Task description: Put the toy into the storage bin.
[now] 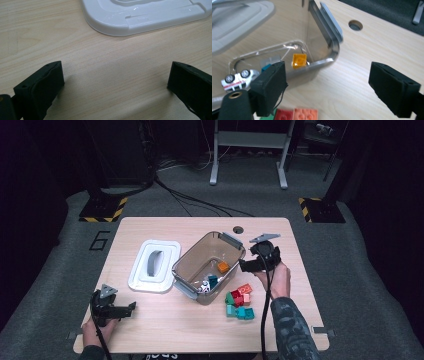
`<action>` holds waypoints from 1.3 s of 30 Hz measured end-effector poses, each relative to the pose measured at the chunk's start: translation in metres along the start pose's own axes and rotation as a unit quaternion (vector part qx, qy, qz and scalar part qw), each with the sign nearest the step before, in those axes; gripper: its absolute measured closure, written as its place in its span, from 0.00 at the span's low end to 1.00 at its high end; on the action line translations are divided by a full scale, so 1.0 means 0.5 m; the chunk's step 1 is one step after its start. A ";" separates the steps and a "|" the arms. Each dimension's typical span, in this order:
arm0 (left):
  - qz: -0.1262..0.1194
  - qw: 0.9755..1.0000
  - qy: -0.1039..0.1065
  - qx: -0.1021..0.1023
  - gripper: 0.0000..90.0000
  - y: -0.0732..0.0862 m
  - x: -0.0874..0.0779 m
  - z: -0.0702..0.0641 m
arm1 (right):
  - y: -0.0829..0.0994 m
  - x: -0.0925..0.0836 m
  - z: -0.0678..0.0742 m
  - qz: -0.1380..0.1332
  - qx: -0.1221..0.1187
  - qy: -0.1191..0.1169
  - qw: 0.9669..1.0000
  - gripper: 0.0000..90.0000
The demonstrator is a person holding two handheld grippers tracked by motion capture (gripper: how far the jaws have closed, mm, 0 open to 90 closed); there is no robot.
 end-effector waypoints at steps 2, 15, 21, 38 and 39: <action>0.003 1.000 0.001 0.001 0.00 0.000 -0.001 0.000 | 0.026 -0.001 -0.010 -0.001 0.010 -0.003 1.000 0.11; 0.001 1.000 0.000 0.001 0.00 0.000 0.000 0.000 | 0.190 0.069 -0.023 0.037 0.085 -0.036 0.995 0.03; 0.002 1.000 0.000 0.000 0.00 0.000 0.000 0.000 | 0.235 0.090 -0.017 0.045 0.101 -0.044 0.993 0.07; 0.001 1.000 0.000 0.000 0.00 0.000 0.000 0.000 | 0.265 0.089 -0.009 0.060 0.108 -0.046 0.991 0.58; 0.001 1.000 0.000 0.000 0.00 0.000 0.000 0.000 | 0.266 0.088 -0.010 0.061 0.105 -0.046 0.992 0.63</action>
Point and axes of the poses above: each handheld gripper's, and its own axes: x roughly forward along the jaws, y roughly out of its underside, z roughly to its left, the point moved 5 cm from there along x, roughly forward along the jaws, and after that the axes turned 15 degrees about -y, right-handed, at the moved point
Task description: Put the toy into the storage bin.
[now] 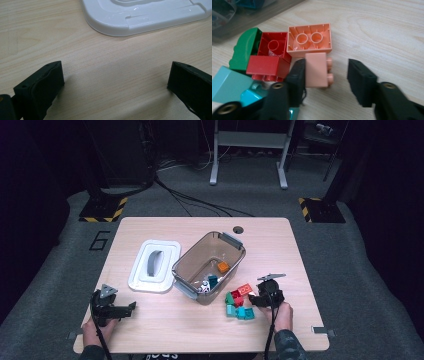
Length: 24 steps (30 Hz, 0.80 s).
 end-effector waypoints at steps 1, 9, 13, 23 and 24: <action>0.000 1.000 0.000 0.000 0.00 0.000 0.000 0.000 | 0.001 -0.001 -0.001 0.005 -0.005 0.003 1.000 0.67; 0.000 1.000 0.000 0.000 0.00 0.000 0.000 0.000 | -0.002 -0.013 -0.007 -0.001 -0.010 0.013 1.000 0.74; 0.000 1.000 0.000 0.000 0.00 0.000 0.000 0.000 | -0.013 -0.031 -0.017 -0.009 -0.011 0.024 1.000 0.74; 0.000 1.000 0.000 -0.001 0.00 0.000 0.000 0.000 | -0.055 -0.082 -0.033 -0.039 -0.011 0.036 0.999 0.74; 0.000 1.000 0.000 -0.001 0.00 0.000 0.000 0.000 | -0.060 -0.086 -0.033 -0.042 -0.012 0.039 0.998 0.74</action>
Point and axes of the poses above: each handheld gripper's, and its own axes: x roughly forward along the jaws, y roughly out of its underside, z roughly to its left, the point moved 5 cm from there along x, roughly forward along the jaws, and after that the axes turned 15 degrees about -y, right-handed, at the moved point
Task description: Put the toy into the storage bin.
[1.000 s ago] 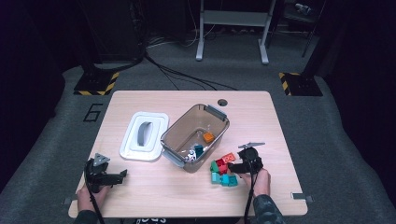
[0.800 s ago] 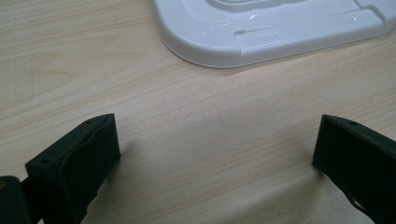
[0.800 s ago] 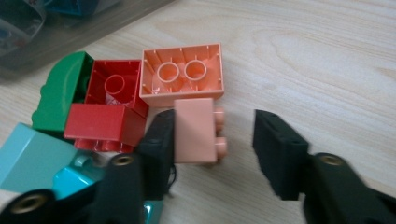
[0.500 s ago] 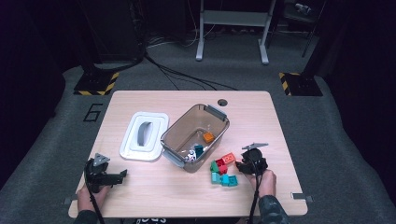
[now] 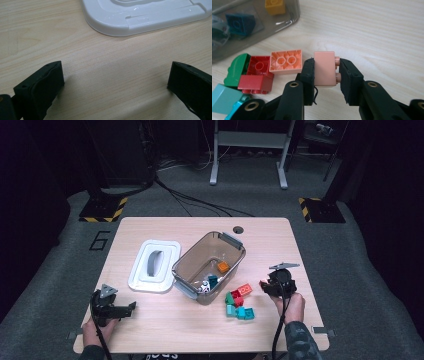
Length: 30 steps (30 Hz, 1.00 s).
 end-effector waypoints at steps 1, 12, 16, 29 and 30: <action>0.000 1.000 0.000 0.000 0.00 0.000 0.000 0.000 | -0.005 -0.003 0.000 -0.002 -0.003 0.000 1.000 0.74; 0.000 1.000 0.000 0.000 0.00 0.000 0.000 0.000 | -0.082 -0.035 0.014 -0.012 -0.027 0.009 1.000 0.74; 0.000 1.000 0.000 0.000 0.00 0.000 0.000 0.000 | -0.115 -0.045 0.026 -0.018 -0.040 0.012 0.999 0.74; 0.000 1.000 0.001 -0.001 0.00 0.000 0.000 0.000 | -0.220 -0.051 0.077 -0.026 -0.077 0.010 0.997 0.74; -0.002 1.000 0.000 -0.004 0.00 0.000 0.001 -0.001 | -0.227 -0.049 0.082 -0.027 -0.079 0.009 0.996 0.74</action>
Point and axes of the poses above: each handheld gripper's, and its own axes: x roughly forward along the jaws, y roughly out of its underside, z roughly to its left, the point moved 5 cm from there along x, roughly forward along the jaws, and after that the axes turned 15 degrees about -y, right-handed, at the moved point
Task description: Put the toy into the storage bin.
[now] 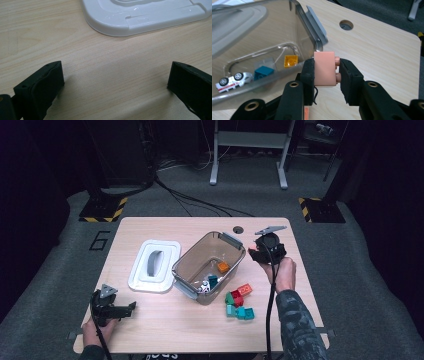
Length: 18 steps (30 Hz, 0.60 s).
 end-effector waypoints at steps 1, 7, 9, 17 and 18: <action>0.000 1.000 0.000 0.000 0.00 0.000 0.000 0.000 | -0.008 0.002 0.003 -0.002 -0.006 -0.003 1.000 0.74; 0.001 1.000 0.000 0.003 0.00 0.000 0.000 0.001 | -0.044 0.024 0.026 0.001 -0.019 -0.013 1.000 0.74; 0.002 1.000 0.001 0.004 0.00 0.000 -0.001 0.001 | -0.051 0.036 0.034 0.004 -0.025 -0.017 1.000 0.74; 0.006 1.000 0.002 0.006 0.00 0.000 -0.002 0.002 | -0.050 0.089 0.057 0.029 -0.038 -0.032 0.998 0.74; 0.004 1.000 0.001 0.005 0.00 0.000 -0.001 0.002 | -0.048 0.093 0.059 0.031 -0.036 -0.031 0.998 0.74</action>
Point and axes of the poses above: each handheld gripper's, and its own axes: x roughly forward along the jaws, y roughly out of its underside, z roughly to its left, the point moved 5 cm from there along x, roughly forward along the jaws, and after that the axes turned 15 degrees about -y, right-handed, at the moved point
